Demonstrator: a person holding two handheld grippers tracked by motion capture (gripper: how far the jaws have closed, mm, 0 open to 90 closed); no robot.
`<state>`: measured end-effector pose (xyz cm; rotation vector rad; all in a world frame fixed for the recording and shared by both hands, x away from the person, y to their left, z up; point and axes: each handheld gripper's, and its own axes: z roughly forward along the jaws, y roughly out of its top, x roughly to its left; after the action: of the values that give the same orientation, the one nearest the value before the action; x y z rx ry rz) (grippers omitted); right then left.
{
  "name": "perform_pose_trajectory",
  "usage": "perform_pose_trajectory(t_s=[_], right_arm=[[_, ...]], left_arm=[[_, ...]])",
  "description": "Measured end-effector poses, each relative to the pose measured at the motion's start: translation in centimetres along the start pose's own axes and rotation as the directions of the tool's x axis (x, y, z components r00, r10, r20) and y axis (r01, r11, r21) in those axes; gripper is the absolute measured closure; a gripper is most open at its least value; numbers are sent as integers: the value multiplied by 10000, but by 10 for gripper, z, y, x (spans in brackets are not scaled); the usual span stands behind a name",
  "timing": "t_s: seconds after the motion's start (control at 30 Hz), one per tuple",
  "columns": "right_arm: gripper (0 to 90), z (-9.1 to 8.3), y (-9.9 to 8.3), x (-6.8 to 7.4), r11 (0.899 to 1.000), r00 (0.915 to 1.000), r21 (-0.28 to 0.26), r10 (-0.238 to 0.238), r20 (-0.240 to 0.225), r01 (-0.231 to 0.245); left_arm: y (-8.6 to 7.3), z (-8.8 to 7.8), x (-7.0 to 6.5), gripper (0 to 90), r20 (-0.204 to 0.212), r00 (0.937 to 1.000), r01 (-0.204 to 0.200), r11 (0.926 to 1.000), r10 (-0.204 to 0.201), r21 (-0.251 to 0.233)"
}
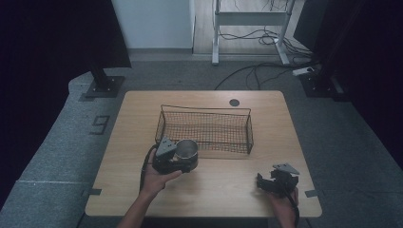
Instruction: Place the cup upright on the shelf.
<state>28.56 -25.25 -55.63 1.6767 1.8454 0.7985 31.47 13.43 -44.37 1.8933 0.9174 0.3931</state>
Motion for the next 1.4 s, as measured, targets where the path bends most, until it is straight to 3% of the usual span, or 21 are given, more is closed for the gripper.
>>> perform_pose_trajectory(t_s=[1.4], right_arm=[[30,0,0,0,10000,10000,-4,15,-2,-15]], left_arm=[[30,12,6,162,-118,9999,-78,9999,77,-65]])
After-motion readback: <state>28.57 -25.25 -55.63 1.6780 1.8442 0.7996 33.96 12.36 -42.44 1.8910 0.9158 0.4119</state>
